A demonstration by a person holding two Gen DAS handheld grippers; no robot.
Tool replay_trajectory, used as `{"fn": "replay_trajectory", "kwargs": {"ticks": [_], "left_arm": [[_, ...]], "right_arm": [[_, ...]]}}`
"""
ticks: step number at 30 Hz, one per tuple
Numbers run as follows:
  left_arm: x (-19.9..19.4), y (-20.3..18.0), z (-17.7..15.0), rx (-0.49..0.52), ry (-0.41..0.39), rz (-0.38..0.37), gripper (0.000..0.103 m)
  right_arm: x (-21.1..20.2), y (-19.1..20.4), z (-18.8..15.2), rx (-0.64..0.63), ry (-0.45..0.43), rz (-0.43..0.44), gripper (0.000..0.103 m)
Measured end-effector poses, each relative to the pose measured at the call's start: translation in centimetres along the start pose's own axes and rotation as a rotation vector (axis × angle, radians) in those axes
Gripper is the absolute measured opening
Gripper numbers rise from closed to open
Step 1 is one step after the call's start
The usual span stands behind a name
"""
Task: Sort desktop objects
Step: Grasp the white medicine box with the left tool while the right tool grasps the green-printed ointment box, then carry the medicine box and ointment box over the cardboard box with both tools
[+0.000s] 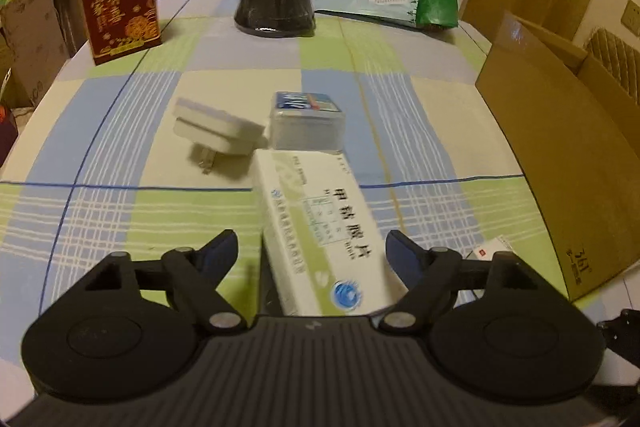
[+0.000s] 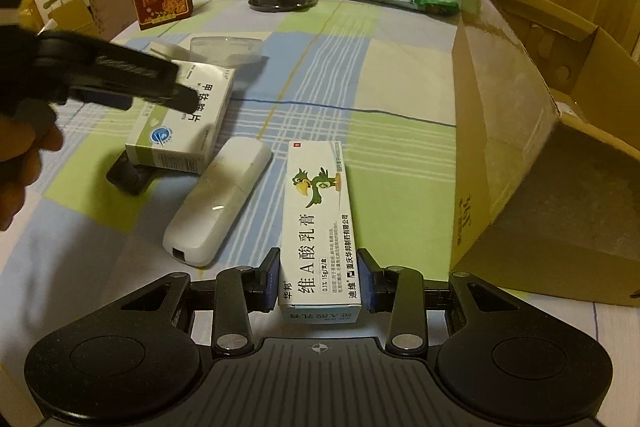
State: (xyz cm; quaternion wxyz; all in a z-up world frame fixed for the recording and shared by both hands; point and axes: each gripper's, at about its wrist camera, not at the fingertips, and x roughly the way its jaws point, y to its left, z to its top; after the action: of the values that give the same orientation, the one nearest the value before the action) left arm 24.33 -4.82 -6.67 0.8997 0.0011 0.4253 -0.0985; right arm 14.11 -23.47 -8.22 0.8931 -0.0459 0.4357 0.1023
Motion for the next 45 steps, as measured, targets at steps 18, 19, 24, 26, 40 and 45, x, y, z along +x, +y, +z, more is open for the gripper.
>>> {"fn": "replay_trajectory", "kwargs": {"ticks": [18, 19, 24, 26, 40, 45], "left_arm": [[0.2, -2.5, -1.7, 0.204, -0.022, 0.08, 0.069], [-0.8, -2.3, -2.2, 0.209, -0.026, 0.061, 0.069], [-5.5, -1.3, -5.5, 0.228, -0.029, -0.026, 0.07], [-6.7, -1.0, -7.2, 0.229, -0.002, -0.048, 0.07], [-8.0, -0.8, -12.4, 0.223, 0.071, -0.016, 0.078], [-7.4, -0.6, -12.6, 0.203, 0.095, 0.009, 0.073]], "right_arm": [[0.0, -1.0, -0.8, 0.008, -0.001, 0.002, 0.038], [-0.2, -1.0, -0.8, 0.009, -0.003, 0.005, 0.038], [-1.3, -0.3, -1.3, 0.003, 0.0, 0.033, 0.038], [-1.6, -0.1, -1.8, 0.003, 0.014, 0.042, 0.038], [-1.4, 0.6, -2.5, -0.039, 0.05, 0.049, 0.069], [-0.1, 0.8, -1.9, -0.068, 0.071, 0.051, 0.069]]}}
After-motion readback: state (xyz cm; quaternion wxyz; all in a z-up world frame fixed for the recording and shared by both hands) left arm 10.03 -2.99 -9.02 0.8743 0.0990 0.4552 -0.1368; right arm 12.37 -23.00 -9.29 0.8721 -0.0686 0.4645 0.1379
